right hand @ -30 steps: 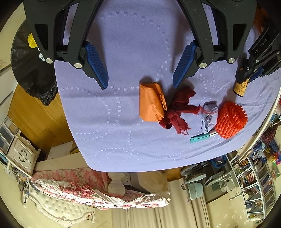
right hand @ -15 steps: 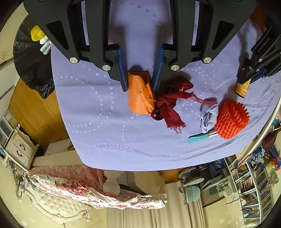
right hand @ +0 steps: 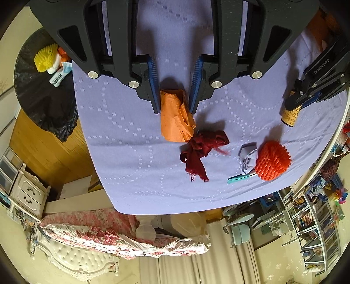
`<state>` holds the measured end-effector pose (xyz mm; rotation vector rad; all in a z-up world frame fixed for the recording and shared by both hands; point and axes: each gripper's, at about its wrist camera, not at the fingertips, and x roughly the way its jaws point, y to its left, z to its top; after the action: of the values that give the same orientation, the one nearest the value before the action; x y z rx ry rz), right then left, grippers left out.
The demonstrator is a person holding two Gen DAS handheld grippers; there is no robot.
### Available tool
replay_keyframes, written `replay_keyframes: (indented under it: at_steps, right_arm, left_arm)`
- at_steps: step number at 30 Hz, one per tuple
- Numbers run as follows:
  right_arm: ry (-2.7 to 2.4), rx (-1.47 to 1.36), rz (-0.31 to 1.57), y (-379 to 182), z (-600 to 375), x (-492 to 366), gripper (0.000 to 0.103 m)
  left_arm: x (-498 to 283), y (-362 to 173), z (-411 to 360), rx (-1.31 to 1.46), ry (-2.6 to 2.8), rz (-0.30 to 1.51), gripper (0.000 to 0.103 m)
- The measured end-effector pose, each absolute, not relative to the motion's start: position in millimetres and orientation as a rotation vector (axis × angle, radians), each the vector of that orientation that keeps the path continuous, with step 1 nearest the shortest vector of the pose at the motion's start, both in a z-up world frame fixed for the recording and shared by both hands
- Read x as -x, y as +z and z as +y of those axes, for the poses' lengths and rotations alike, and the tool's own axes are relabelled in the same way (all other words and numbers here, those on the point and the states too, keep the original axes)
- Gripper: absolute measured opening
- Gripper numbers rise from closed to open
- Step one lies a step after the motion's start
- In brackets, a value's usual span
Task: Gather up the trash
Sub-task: 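Carry both items over the black bin and open both grippers to drop them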
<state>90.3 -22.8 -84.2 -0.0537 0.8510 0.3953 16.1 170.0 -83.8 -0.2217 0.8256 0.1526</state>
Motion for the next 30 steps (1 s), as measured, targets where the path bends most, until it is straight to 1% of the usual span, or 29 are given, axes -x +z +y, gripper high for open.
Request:
replay_keyframes:
  at_steps: [9, 15, 22, 30]
  right_arm:
    - [0.380, 0.023, 0.825, -77, -45, -71, 0.026]
    - [0.328, -0.021, 0.791, -66, -78, -60, 0.026]
    - [0.199, -0.086, 0.734, -54, -140, -52, 0.026]
    - [0.057, -0.126, 0.705, -56, -203, -57, 0.026]
  left_arm:
    - [-7, -74, 145, 0.203, 0.103, 0.796, 0.027]
    - [-8, -61, 117, 0.185, 0.042, 0.760, 0.027]
    - [-20, -50, 64, 0.147, -0.068, 0.729, 0.027]
    - [-45, -45, -10, 0.093, -0.206, 0.708, 0.027]
